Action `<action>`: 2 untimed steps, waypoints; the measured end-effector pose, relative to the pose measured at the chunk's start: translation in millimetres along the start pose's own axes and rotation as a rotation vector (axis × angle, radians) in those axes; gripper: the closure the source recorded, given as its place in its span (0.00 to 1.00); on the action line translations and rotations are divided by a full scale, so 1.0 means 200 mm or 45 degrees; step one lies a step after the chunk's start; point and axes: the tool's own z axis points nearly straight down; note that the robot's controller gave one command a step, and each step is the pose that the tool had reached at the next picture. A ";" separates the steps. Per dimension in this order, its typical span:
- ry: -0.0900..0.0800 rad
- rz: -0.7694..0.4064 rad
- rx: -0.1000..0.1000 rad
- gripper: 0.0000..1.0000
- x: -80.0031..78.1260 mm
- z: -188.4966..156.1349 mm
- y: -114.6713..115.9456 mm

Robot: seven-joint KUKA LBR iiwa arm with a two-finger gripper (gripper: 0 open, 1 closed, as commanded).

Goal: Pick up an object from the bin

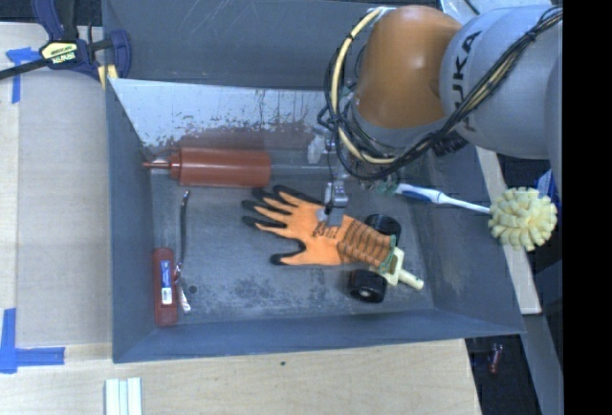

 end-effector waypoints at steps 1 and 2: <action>-0.010 0.001 0.000 0.00 -0.01 -0.03 0.00; -0.012 0.041 -0.001 0.00 -0.05 0.34 -0.04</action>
Offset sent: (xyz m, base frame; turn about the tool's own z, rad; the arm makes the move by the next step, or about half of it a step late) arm 0.0081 -0.0082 -0.0710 0.0347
